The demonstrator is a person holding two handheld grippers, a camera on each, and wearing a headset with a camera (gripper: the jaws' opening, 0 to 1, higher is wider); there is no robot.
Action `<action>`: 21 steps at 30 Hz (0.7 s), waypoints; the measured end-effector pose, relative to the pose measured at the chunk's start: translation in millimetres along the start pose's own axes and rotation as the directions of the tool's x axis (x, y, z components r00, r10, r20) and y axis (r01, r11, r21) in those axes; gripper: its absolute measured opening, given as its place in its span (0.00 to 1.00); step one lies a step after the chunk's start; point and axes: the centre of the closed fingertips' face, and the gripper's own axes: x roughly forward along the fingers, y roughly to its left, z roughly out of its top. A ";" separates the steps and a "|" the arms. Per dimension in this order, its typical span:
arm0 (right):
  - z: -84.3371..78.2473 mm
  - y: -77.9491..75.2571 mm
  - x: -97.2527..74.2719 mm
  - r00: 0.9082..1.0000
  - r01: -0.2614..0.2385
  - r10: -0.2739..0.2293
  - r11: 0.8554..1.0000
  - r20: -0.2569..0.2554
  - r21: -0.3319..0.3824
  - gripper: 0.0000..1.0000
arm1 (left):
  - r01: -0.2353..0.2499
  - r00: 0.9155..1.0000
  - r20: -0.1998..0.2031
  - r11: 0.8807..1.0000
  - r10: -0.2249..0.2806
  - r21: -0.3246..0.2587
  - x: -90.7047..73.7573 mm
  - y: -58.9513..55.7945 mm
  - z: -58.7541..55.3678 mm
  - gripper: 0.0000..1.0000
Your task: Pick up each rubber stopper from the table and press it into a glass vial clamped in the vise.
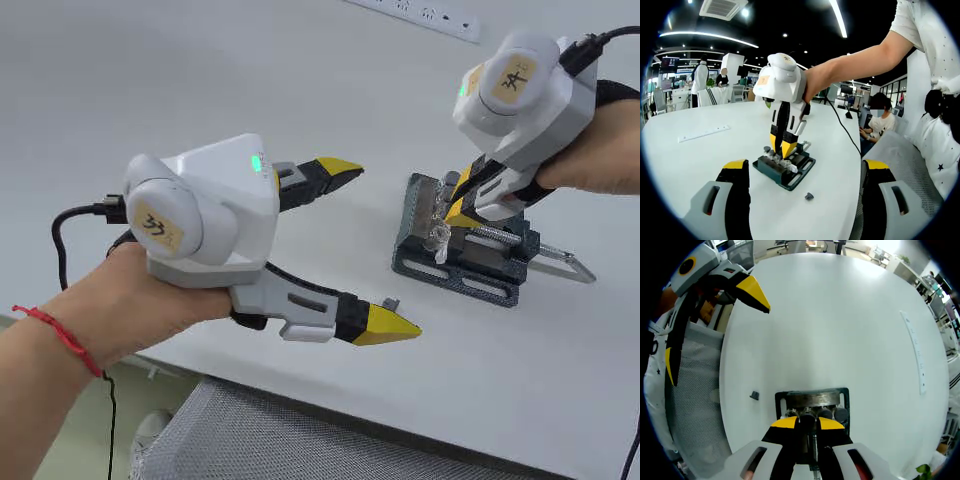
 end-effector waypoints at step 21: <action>0.9 2.7 -14.2 0.997 -0.003 0.001 1.000 0.078 0.029 0.03 | 0.006 1.000 -0.013 1.000 -0.006 0.000 0.0 -1.2 -3.3 0.92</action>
